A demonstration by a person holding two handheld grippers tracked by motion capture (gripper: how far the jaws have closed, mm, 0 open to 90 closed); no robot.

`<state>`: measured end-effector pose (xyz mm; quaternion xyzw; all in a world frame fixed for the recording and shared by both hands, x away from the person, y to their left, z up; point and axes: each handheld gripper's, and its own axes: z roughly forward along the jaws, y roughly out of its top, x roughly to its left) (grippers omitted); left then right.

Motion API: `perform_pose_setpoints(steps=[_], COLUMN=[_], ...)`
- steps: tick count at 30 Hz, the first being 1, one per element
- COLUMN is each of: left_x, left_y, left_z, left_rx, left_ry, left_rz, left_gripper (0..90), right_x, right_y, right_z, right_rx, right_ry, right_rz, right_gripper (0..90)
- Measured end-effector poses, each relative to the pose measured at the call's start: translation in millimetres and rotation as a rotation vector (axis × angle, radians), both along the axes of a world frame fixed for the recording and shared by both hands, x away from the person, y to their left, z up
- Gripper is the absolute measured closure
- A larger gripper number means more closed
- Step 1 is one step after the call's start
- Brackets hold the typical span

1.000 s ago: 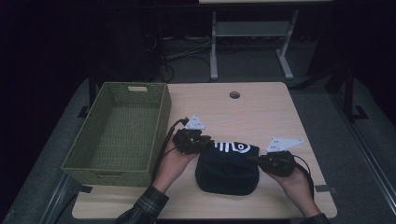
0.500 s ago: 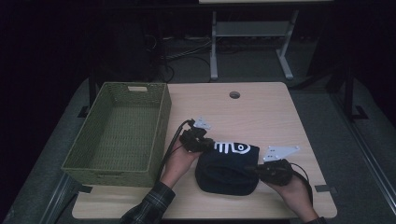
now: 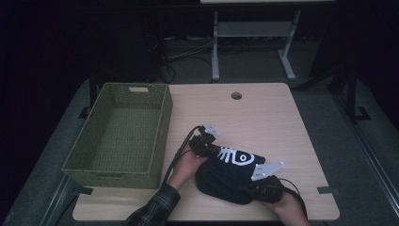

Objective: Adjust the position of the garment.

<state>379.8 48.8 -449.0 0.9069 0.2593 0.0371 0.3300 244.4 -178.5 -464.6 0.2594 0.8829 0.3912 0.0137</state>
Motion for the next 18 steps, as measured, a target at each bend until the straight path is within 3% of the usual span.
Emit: perform_pose_setpoints(steps=[6, 10, 14, 18], left_x=[2.3, -0.8, -13.0, -32.5], left_y=[-6.9, -2.1, 5.7, 15.0], left_z=[-0.7, 6.8, 18.8, 31.2], left_rx=[-0.018, -0.041, -0.095, -0.111], left_ry=[0.005, -0.003, -0.006, -0.029], left_rz=[-0.003, 0.006, 0.01, -0.01], left_gripper=[90.0, 87.9, 83.9, 83.9], right_x=[-5.6, -4.3, -3.8, 0.5], right_y=[11.5, 9.3, -1.3, -15.8], right_z=[-1.5, 2.6, 14.8, 27.6], right_rx=[0.0, 0.01, 0.064, 0.097], right_ry=[-0.016, -0.024, -0.063, -0.12], right_rz=[0.035, 0.037, 0.002, -0.043], right_gripper=[90.0, 90.0, 90.0, 90.0])
